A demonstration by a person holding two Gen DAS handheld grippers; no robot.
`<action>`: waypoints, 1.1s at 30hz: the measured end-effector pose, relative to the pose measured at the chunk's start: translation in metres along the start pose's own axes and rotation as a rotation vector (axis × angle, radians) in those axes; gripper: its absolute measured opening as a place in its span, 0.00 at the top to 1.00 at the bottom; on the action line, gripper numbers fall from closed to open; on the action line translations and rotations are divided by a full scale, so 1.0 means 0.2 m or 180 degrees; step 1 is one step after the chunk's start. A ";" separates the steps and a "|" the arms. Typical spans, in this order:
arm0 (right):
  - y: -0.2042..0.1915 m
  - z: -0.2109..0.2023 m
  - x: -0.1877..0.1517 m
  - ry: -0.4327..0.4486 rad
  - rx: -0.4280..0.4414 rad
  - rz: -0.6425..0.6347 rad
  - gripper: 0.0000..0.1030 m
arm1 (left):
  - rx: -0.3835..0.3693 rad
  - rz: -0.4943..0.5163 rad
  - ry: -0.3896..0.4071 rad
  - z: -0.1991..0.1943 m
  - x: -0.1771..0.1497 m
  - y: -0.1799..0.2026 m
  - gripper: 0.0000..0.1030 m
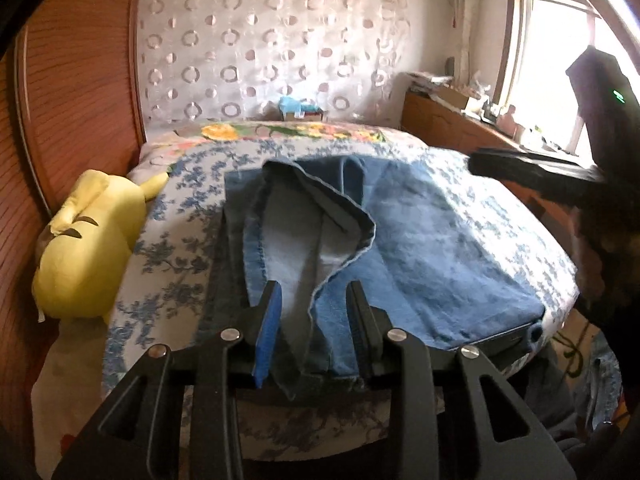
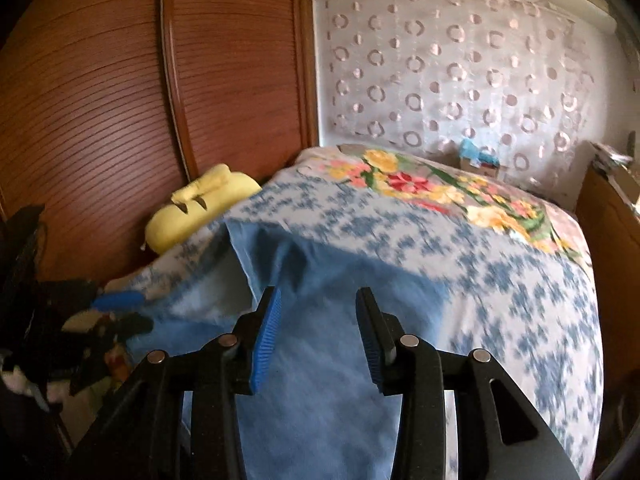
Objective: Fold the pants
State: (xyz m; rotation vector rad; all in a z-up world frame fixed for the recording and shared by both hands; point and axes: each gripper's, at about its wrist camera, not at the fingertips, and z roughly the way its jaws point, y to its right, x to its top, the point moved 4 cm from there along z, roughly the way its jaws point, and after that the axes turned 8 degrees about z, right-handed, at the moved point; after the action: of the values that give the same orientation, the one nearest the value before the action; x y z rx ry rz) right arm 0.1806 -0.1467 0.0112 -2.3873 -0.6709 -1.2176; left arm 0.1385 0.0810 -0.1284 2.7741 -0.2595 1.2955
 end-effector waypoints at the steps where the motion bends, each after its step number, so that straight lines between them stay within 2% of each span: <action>1: 0.02 -0.02 -0.03 -0.0018 -0.0013 0.0024 0.61 | 0.0003 0.0013 -0.0009 0.01 0.00 0.00 0.67; 4: 0.06 -0.06 -0.10 -0.0042 -0.0044 0.0103 0.61 | 0.0080 -0.0007 -0.0020 0.04 -0.02 -0.01 0.68; 5: 0.07 -0.06 -0.13 -0.0050 -0.0049 0.0133 0.61 | 0.0083 -0.0021 -0.0014 0.04 -0.03 -0.02 0.79; 8: 0.08 -0.06 -0.18 -0.0098 -0.0030 0.0235 0.61 | 0.0032 -0.0060 -0.0022 0.03 -0.06 -0.03 0.96; 11: 0.08 -0.07 -0.19 -0.0056 -0.0032 0.0299 0.61 | 0.0044 -0.0045 0.0006 0.00 -0.08 -0.03 0.97; 15: 0.07 -0.08 -0.21 -0.0038 0.0026 0.0373 0.61 | 0.0107 -0.0197 -0.0071 0.00 -0.14 -0.07 0.97; 22: 0.10 -0.09 -0.26 -0.0052 0.0103 0.0432 0.61 | 0.0118 -0.0226 -0.0159 0.00 -0.16 -0.06 0.96; 24: 0.09 -0.08 -0.27 -0.0075 0.0121 0.0425 0.61 | 0.0147 -0.0196 -0.0156 -0.02 -0.15 -0.05 0.91; 26: 0.09 -0.07 -0.27 -0.0093 0.0093 0.0396 0.61 | 0.0186 -0.0164 -0.0106 -0.04 -0.12 -0.05 0.83; 33: 0.09 -0.05 -0.27 -0.0121 0.0101 0.0400 0.61 | 0.0182 -0.0115 0.0101 -0.08 0.07 -0.08 0.70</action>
State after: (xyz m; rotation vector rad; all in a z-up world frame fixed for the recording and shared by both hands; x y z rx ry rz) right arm 0.1574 -0.1793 -0.0296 -2.3927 -0.5386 -1.1044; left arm 0.1381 0.0969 -0.1077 2.7884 -0.1724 1.3585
